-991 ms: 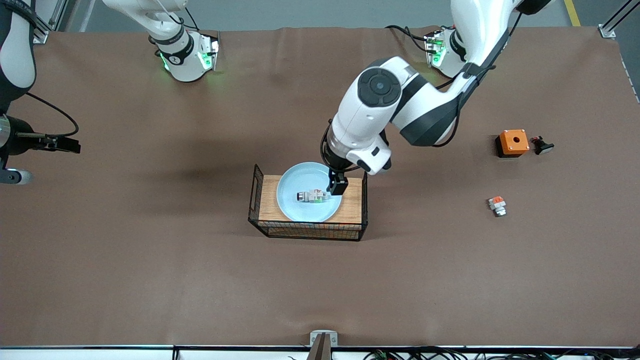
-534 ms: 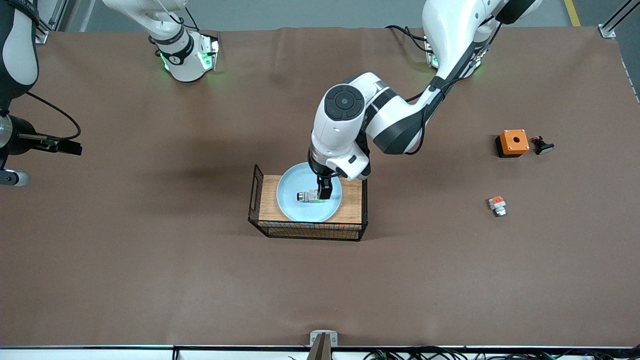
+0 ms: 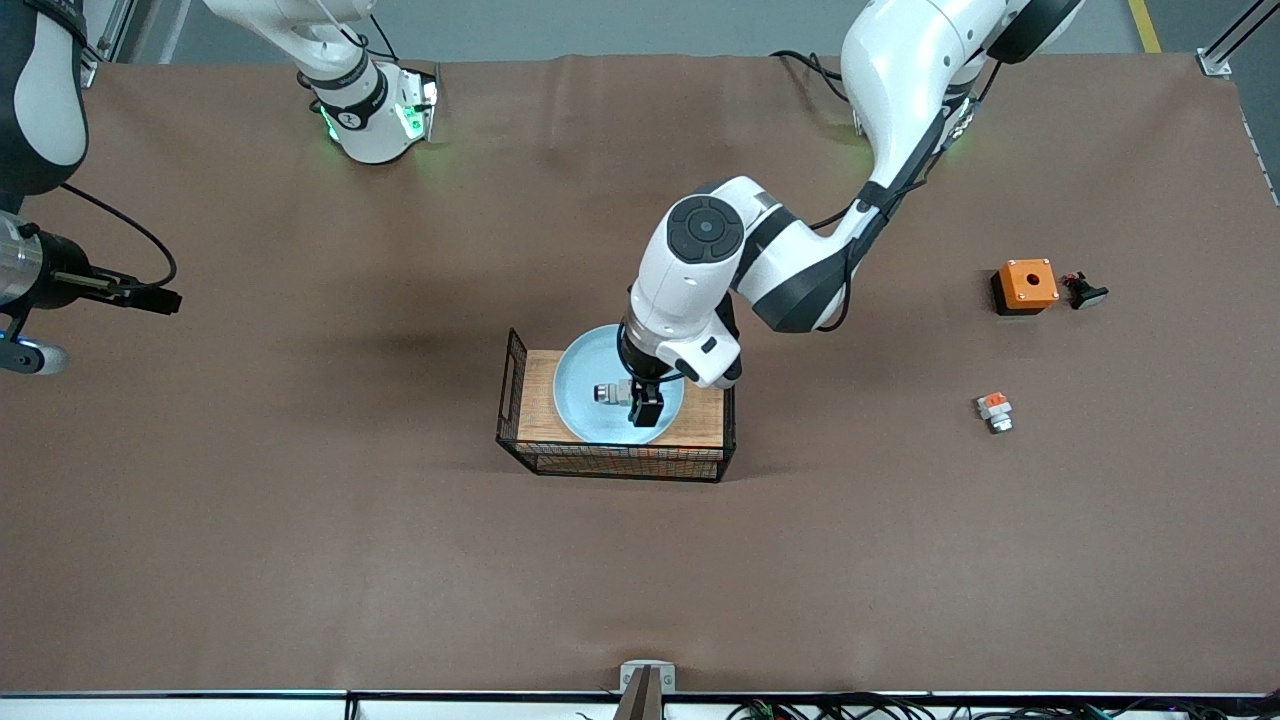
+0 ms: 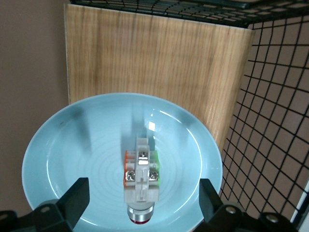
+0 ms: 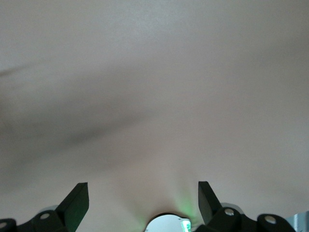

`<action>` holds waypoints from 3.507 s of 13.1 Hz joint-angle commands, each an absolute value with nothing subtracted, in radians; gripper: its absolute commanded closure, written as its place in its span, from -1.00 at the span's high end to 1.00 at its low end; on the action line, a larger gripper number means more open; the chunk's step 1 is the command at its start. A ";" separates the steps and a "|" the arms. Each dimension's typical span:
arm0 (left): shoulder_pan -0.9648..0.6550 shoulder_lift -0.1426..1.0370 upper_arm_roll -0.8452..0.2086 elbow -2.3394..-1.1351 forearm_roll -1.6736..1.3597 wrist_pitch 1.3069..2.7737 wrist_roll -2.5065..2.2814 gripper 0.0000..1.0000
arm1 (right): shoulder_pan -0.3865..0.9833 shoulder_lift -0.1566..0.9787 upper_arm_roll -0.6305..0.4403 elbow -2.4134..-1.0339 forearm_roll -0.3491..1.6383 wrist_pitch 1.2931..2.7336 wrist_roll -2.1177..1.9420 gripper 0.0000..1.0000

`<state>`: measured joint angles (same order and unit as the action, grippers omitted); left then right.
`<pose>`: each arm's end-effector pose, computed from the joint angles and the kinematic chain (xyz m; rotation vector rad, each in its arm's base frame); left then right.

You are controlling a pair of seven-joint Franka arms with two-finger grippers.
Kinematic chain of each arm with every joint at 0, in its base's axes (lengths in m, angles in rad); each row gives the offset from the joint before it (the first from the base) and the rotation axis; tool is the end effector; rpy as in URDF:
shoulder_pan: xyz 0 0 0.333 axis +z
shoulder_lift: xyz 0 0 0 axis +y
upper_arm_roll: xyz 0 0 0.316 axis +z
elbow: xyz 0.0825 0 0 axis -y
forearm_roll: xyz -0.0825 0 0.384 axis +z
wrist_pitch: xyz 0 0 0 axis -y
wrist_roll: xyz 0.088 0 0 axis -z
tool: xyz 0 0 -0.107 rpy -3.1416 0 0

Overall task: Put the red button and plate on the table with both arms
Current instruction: 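Lower the left gripper and close it on the white button, then lift the button with the left gripper while the right gripper approaches, then carry the button beside the small parts while the right gripper lowers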

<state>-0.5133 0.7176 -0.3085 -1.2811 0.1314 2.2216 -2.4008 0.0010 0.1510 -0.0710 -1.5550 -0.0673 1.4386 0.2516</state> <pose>0.5658 -0.5114 0.3646 2.0009 2.0818 -0.1265 0.5755 -0.0456 0.5371 2.9753 -0.4834 -0.3925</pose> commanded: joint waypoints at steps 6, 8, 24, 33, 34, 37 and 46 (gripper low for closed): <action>-0.522 0.759 -0.304 -1.250 0.153 2.235 -2.378 0.50 | 0.015 0.150 -0.069 -1.543 -0.064 1.442 0.316 1.00; -0.522 0.762 -0.304 -1.250 0.153 2.235 -2.378 0.03 | 0.017 0.150 -0.069 -1.545 -0.061 1.442 0.336 1.00; -0.483 0.540 -0.321 -1.255 0.072 2.016 -2.154 -0.69 | 0.371 0.118 -0.067 -1.548 0.071 1.476 1.187 0.99; -0.235 0.241 -0.318 -1.428 -0.106 1.551 -1.360 -0.69 | 0.688 0.138 -0.067 -1.637 0.077 1.735 1.751 0.99; -0.195 0.201 -0.318 -1.483 -0.106 1.539 -1.259 -0.69 | 0.718 0.159 -0.069 -1.635 0.071 1.765 1.811 0.99; -0.086 0.106 -0.316 -1.655 -0.100 1.545 -0.946 -0.69 | 0.803 0.240 -0.069 -1.634 0.011 1.876 2.007 0.99; 0.060 0.146 -0.313 -1.949 -0.008 1.955 -0.395 -0.69 | 0.851 0.495 -0.074 -1.500 -0.078 1.976 2.238 0.96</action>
